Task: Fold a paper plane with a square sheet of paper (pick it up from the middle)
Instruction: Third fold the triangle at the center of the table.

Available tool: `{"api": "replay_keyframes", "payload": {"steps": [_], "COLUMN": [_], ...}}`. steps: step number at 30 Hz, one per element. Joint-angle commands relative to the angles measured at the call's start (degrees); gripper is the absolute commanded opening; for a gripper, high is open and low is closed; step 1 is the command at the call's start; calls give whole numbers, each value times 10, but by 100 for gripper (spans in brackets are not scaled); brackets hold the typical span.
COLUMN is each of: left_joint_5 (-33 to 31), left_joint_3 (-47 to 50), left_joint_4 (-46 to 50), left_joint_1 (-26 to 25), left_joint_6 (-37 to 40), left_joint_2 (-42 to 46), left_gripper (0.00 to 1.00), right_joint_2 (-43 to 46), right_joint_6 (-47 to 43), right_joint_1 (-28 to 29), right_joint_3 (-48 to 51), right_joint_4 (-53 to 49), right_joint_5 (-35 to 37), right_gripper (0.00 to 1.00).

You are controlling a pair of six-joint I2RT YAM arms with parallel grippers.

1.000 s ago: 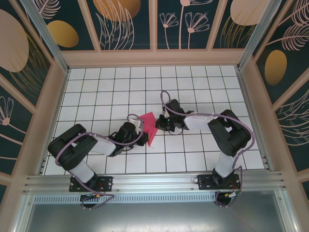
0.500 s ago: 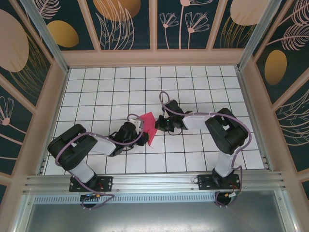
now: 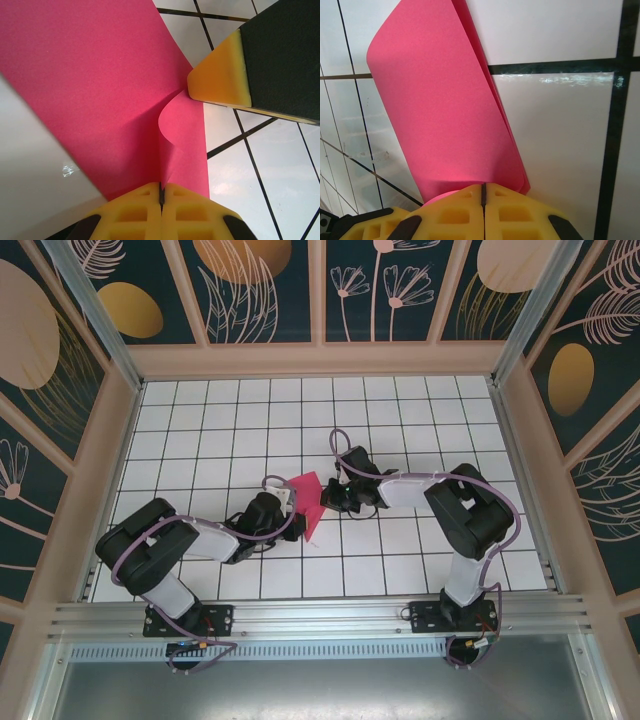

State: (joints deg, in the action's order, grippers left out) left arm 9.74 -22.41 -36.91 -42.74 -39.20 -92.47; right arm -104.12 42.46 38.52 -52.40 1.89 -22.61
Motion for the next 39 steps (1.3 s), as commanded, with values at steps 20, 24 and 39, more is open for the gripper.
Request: {"api": "replay_keyframes", "payload": {"steps": [20,24,39], "left_joint_5": [3,3,-98], "left_joint_3": [11,6,-43], "left_joint_4": [21,29,178], "left_joint_1": [4,4,4], "left_joint_6": [0,2,-9], "left_joint_2": [-15,-12,128], "left_gripper": [0,1,41], "right_joint_2": [3,-19,-35], "right_joint_6": [7,0,-22], "right_joint_1": [17,20,23], "right_joint_3": [11,18,15], "right_joint_4": [15,-4,-39], "right_joint_5": [-6,20,52], "right_gripper": [8,8,7]}}
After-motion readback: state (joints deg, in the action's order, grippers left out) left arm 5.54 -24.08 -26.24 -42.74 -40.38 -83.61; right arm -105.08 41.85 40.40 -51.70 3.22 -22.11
